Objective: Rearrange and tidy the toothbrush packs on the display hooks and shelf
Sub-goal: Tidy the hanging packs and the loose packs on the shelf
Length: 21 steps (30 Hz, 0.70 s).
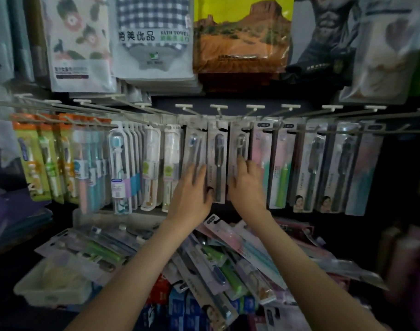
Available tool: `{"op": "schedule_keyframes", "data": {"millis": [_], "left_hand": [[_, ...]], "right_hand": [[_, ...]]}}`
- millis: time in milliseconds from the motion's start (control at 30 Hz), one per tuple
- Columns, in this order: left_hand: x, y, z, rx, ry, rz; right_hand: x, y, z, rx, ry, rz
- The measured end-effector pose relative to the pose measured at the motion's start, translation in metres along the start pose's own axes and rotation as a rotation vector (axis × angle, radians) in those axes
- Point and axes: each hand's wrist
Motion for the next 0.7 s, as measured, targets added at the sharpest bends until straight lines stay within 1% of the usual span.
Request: {"op": "schedule_keyframes", "data": {"millis": [133,233,300,333,400,467,567,700], "left_hand": [[0.005,0.019,-0.022,0.030,0.025,-0.053],[0.010,0.035,-0.047,0.039,0.089,-0.071],[0.014,0.045,-0.065,0.021,0.143,-0.074],[0.016,0.051,-0.073,0.007,0.171,-0.067],[0.020,0.064,-0.088,-0.016,0.207,-0.049],[0.024,0.074,-0.101,-0.020,0.201,-0.033],[0.029,0.085,-0.114,-0.029,0.174,-0.028],[0.034,0.092,-0.122,-0.103,0.172,-0.037]], "right_hand": [[-0.004,-0.025,-0.056,-0.055,0.141,-0.137],[-0.007,-0.044,-0.093,-0.080,0.264,-0.192],[-0.009,-0.055,-0.114,-0.097,0.315,-0.222],[-0.010,-0.059,-0.123,-0.096,0.338,-0.221],[-0.009,-0.064,-0.135,-0.064,0.382,-0.169],[-0.006,-0.064,-0.141,0.003,0.387,-0.115],[0.004,-0.059,-0.141,0.067,0.375,-0.092],[0.014,-0.052,-0.142,0.034,0.373,-0.077]]}}
Point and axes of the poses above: each hand's wrist, its own x-axis towards the middle knuckle, its own y-axis out of the palm, z = x × y, and after that the axes turned 1 degree about -z, right-handed
